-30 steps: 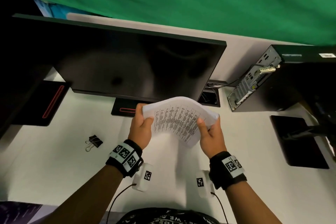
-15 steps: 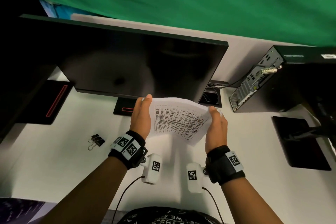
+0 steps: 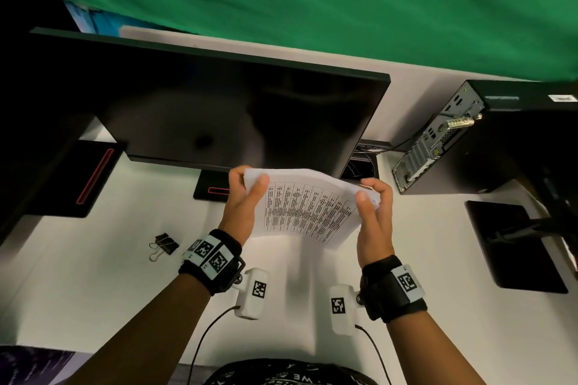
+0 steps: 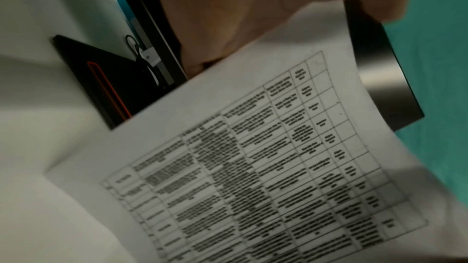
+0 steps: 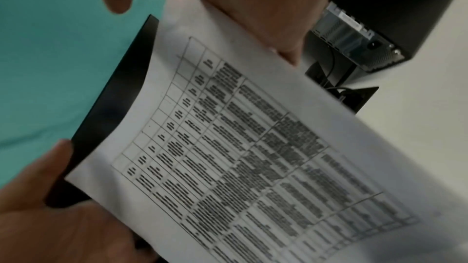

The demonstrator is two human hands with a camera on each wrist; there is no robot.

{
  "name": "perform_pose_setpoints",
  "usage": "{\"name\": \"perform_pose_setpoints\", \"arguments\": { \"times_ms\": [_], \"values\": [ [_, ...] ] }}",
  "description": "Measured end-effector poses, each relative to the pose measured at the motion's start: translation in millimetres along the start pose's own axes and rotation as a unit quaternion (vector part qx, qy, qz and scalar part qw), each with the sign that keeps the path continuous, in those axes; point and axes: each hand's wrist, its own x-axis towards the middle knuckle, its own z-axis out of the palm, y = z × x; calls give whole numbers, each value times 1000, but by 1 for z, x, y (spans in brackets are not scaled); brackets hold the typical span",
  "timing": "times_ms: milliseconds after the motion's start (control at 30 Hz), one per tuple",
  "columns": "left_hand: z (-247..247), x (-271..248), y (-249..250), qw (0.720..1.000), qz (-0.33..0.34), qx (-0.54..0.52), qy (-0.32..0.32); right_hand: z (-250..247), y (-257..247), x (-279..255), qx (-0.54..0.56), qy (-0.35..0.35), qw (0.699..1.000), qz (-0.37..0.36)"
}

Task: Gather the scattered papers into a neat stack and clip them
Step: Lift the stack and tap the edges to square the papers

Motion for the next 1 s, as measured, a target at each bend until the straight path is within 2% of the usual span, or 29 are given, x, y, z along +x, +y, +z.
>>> {"name": "perform_pose_setpoints", "arguments": {
  "times_ms": [100,267,367,433,567,700,800,933,1000],
  "values": [
    [-10,4,-11,997,-16,62,-42,-14,9,-2,-29,-82,996,0],
    [-11,6,-17,979,-2,199,-41,-15,21,1,-140,-10,990,27],
    [-10,7,-13,973,18,229,-39,-13,26,1,-185,-22,981,46],
    [-9,5,-7,966,50,252,-26,-8,20,-2,-193,-40,980,29],
    [-4,-12,-5,970,102,221,6,-5,16,-8,-215,-26,976,-36],
    [-3,-21,-24,981,52,189,-7,-9,31,-14,-257,-57,965,-8],
    [-5,-17,-26,983,51,175,-17,-11,31,-12,-269,-74,960,0],
    [-9,-14,-27,989,61,133,-8,-13,29,-13,-275,-48,960,-31],
    [-13,-15,-35,994,24,106,-18,-14,37,-18,-275,-56,960,-15]
  ]
}}
